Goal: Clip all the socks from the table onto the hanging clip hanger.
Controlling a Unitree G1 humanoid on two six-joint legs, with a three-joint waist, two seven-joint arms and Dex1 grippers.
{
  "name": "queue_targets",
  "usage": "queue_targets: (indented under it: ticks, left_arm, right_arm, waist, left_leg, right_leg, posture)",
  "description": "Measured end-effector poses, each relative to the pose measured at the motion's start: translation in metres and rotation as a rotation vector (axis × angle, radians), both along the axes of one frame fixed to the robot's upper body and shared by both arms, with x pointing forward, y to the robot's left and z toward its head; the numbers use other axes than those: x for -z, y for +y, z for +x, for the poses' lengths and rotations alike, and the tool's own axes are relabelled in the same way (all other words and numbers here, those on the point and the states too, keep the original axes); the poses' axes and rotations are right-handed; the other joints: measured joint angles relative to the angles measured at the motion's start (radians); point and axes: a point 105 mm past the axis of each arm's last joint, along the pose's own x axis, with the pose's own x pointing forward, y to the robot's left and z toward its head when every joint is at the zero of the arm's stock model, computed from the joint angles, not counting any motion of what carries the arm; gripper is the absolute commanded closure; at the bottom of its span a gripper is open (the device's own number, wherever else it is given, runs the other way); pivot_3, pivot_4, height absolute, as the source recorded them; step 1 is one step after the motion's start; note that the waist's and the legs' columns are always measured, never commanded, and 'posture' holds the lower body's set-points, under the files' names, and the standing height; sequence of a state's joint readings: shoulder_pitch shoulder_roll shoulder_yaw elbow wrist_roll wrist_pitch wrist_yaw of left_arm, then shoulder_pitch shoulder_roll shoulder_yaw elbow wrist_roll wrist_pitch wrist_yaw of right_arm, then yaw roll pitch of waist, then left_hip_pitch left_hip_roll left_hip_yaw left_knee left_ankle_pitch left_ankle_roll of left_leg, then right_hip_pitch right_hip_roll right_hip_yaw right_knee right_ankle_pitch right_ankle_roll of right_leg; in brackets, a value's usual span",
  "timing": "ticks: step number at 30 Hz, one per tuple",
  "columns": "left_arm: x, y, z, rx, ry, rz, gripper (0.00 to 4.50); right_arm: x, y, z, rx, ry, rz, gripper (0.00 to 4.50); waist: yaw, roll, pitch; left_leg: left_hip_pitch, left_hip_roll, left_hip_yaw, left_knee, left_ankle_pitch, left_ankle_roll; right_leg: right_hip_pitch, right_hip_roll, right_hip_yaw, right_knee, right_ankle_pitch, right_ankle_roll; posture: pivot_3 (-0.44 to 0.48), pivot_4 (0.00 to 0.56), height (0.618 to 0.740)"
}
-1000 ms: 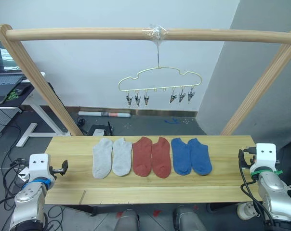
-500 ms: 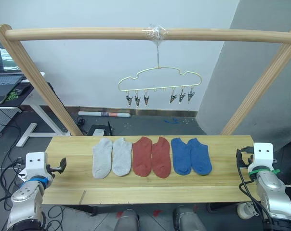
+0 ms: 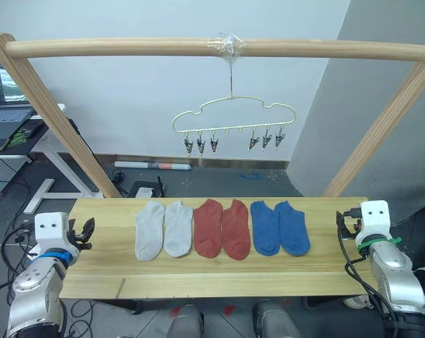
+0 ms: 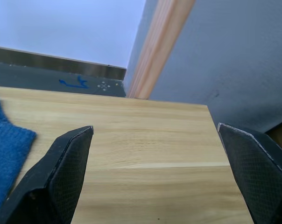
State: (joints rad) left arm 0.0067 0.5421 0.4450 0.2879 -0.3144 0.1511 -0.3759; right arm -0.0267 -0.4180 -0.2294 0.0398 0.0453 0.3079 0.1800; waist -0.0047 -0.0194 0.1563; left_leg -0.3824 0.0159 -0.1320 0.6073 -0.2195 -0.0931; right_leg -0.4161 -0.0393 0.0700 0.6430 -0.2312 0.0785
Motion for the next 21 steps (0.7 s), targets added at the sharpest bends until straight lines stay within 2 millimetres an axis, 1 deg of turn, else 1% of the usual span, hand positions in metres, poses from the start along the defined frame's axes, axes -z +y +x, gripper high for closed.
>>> queue_targets:
  ticks: [3, 7, 9, 12, 13, 15, 17, 18, 20, 21]
  left_arm:
    - [-0.01, -0.016, 0.008, 0.032, -0.033, -0.002, 2.03]
    - [-0.032, -0.068, 0.029, 0.19, -0.106, 0.008, 2.03]
    - [-0.045, -0.091, 0.04, 0.22, -0.159, 0.009, 2.03]
    - [-0.07, -0.138, 0.061, 0.299, -0.267, -0.015, 2.03]
    - [-0.078, -0.152, 0.066, 0.33, -0.296, -0.013, 2.03]
    - [-0.087, -0.172, 0.073, 0.362, -0.328, -0.008, 2.03]
    - [-0.089, -0.191, 0.084, 0.37, -0.344, -0.027, 2.03]
    - [-0.088, -0.197, 0.088, 0.37, -0.346, -0.034, 2.03]
    - [-0.086, -0.204, 0.097, 0.35, -0.35, -0.047, 2.03]
    - [-0.086, -0.206, 0.101, 0.338, -0.355, -0.047, 2.03]
  right_arm:
    - [-0.015, 0.027, 0.011, -0.173, -0.021, 0.016, 0.0]
    - [-0.047, 0.08, 0.024, -0.496, -0.076, 0.013, 0.0]
    - [-0.057, 0.1, 0.025, -0.624, -0.093, 0.036, 0.0]
    - [-0.082, 0.142, 0.025, -0.827, -0.158, 0.106, 0.0]
    - [-0.09, 0.152, 0.025, -0.875, -0.177, 0.109, 0.0]
    - [-0.097, 0.16, 0.026, -0.915, -0.183, 0.133, 0.0]
    - [-0.102, 0.167, 0.03, -0.933, -0.19, 0.161, 0.0]
    - [-0.104, 0.171, 0.03, -0.948, -0.194, 0.171, 0.0]
    - [-0.109, 0.18, 0.029, -0.984, -0.2, 0.194, 0.0]
    - [-0.11, 0.184, 0.028, -1.0, -0.198, 0.198, 0.0]
  waist:
    - [-0.001, 0.0, 0.001]
    - [-0.003, 0.0, 0.002]
    - [-0.002, -0.001, 0.004]
    - [0.001, -0.001, 0.004]
    - [0.0, -0.002, 0.004]
    - [0.0, -0.002, 0.004]
    - [0.0, -0.002, 0.005]
    - [0.0, -0.002, 0.006]
    - [-0.002, -0.002, 0.007]
    - [-0.003, -0.002, 0.007]
  left_leg:
    - [0.0, 0.0, 0.0, 0.0, 0.0, 0.0]
    - [0.0, 0.0, -0.001, 0.001, 0.0, 0.0]
    - [0.0, 0.0, -0.001, 0.001, 0.0, 0.0]
    - [-0.001, -0.001, -0.002, 0.001, 0.0, 0.0]
    - [-0.001, -0.001, -0.002, 0.001, 0.0, 0.0]
    - [-0.001, -0.001, -0.002, 0.001, 0.0, 0.0]
    - [0.0, -0.001, -0.002, 0.001, 0.0, 0.0]
    - [0.0, -0.001, -0.002, 0.001, 0.0, 0.0]
    - [0.0, -0.001, -0.002, 0.001, 0.0, 0.0]
    - [0.0, -0.001, -0.002, 0.001, 0.0, 0.0]
  right_leg:
    - [0.0, 0.0, 0.0, 0.0, 0.0, 0.0]
    - [0.001, 0.0, 0.0, 0.0, 0.0, 0.0]
    - [0.001, 0.0, 0.0, 0.0, 0.0, 0.0]
    - [0.002, 0.001, 0.0, -0.001, 0.001, 0.002]
    - [0.002, 0.001, 0.0, -0.001, 0.001, 0.002]
    - [0.003, 0.001, 0.0, -0.001, 0.001, 0.002]
    - [0.003, 0.001, 0.0, -0.001, 0.001, 0.002]
    - [0.003, 0.001, 0.0, -0.001, 0.001, 0.002]
    - [0.003, 0.001, 0.0, -0.001, 0.001, 0.002]
    - [0.003, 0.001, 0.0, -0.001, 0.001, 0.002]
  posture:
    - [0.085, 0.132, 0.74]
    - [0.079, 0.13, 0.74]
    - [0.072, 0.127, 0.74]
    - [0.07, 0.13, 0.74]
    - [0.069, 0.133, 0.74]
    - [0.069, 0.133, 0.74]
    - [0.059, 0.146, 0.74]
    - [0.053, 0.151, 0.74]
    - [0.053, 0.151, 0.74]
    - [0.041, 0.16, 0.74]
